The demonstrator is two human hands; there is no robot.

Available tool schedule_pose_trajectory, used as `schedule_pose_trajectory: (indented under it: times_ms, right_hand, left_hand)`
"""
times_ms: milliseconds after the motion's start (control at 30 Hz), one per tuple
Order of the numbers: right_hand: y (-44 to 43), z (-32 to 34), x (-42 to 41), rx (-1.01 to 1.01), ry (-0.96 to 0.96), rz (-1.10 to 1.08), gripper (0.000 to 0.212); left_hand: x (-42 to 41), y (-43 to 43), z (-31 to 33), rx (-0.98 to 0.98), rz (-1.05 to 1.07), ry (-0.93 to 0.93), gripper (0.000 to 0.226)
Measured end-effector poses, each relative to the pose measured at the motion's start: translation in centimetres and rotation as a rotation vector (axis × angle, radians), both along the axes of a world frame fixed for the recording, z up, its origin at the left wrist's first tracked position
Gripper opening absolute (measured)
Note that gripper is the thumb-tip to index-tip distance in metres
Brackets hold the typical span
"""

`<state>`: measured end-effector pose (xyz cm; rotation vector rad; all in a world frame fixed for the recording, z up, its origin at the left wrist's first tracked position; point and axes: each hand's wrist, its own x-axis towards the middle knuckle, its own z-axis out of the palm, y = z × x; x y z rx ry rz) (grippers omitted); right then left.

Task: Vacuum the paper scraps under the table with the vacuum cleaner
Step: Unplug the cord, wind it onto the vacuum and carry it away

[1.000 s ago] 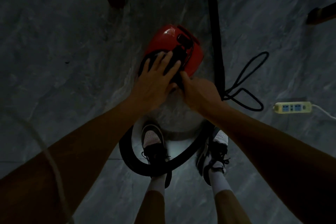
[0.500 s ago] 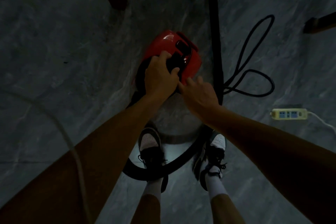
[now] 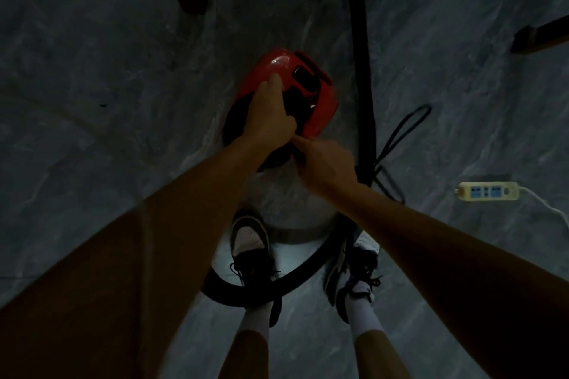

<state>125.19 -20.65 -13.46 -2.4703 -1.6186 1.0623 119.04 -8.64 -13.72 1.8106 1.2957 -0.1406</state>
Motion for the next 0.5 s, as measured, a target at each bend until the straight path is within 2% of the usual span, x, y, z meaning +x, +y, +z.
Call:
schedule_pose_trajectory:
  times_ms: [67, 133, 300, 400, 433, 500]
  right_hand:
    - [-0.1, -0.3, -0.3, 0.001, -0.012, -0.021, 0.041]
    - [0.4, -0.4, -0.8, 0.001, -0.076, 0.022, 0.049]
    - [2.9, -0.9, -1.9, -0.056, -0.188, 0.137, 0.033]
    - [3.7, -1.9, -1.5, -0.085, 0.024, 0.030, 0.034]
    - [4.0, -1.9, -1.6, -0.090, 0.105, -0.034, 0.034]
    - [4.4, -1.8, -2.3, -0.071, 0.136, -0.146, 0.030]
  left_hand:
    - [-2.7, 1.3, -0.6, -0.055, -0.053, -0.045, 0.037]
    - [-5.2, 1.5, -1.1, -0.122, -0.104, -0.011, 0.038]
    - [-7.1, 0.1, -1.2, -0.159, -0.103, -0.023, 0.039]
    - [-7.6, 0.6, -1.5, -0.165, -0.088, -0.034, 0.046]
    - [-7.6, 0.8, -1.4, -0.182, 0.009, -0.067, 0.048]
    - [-7.2, 1.0, -1.2, -0.183, 0.173, -0.142, 0.043]
